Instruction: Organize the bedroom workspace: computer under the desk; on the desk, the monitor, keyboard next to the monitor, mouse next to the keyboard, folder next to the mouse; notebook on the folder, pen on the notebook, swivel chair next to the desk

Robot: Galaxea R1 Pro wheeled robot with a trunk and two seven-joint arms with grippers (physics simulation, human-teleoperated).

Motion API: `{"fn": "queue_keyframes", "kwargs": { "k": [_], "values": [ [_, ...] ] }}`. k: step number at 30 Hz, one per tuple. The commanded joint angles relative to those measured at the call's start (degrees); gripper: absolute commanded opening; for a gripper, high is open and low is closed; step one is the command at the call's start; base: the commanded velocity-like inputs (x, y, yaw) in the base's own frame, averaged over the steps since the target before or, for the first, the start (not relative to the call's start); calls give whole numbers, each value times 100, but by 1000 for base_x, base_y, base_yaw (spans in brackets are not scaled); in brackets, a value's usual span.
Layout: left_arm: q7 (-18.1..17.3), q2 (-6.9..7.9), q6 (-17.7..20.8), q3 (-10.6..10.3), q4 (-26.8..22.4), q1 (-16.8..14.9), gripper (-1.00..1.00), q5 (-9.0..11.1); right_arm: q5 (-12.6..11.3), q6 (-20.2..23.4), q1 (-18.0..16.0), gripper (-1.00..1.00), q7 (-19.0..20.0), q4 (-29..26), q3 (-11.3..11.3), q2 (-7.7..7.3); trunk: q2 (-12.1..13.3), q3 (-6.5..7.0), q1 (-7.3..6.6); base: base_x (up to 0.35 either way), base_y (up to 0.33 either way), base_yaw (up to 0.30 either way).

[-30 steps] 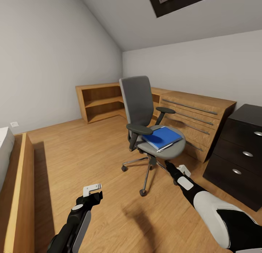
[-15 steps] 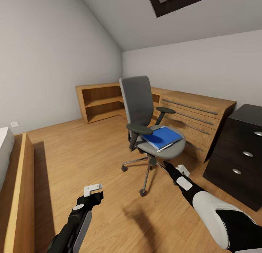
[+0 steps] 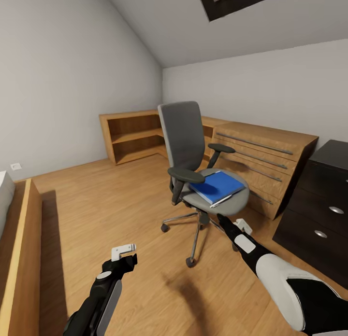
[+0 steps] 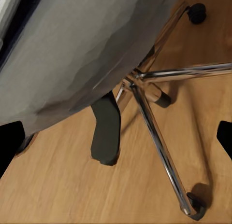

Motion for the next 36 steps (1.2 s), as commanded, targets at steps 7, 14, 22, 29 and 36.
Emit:
{"fn": "queue_keyframes", "kwargs": {
  "k": [7,14,22,29,36],
  "values": [
    [53,2,17,-12,-7,-2,100,60,-20,-16,-8,100,45,10,-54,-2,-1,-5,2,222,0,0],
    [53,2,17,-12,-7,-2,100,60,-20,-18,-8,100,45,10,-54,-2,-1,-5,2,139,0,0],
    [53,2,17,-12,-7,-2,100,63,-20,-21,-8,100,45,2,-54,-2,-1,-5,2,102,0,0],
    [53,2,16,-12,-3,-2,100,67,-20,-25,-8,100,45,2,-55,-2,-1,-5,2,187,0,0],
    [53,2,16,-12,-2,-2,100,65,-20,-25,-8,100,45,2,-54,-2,-1,-5,2,155,0,0]
  ]
}}
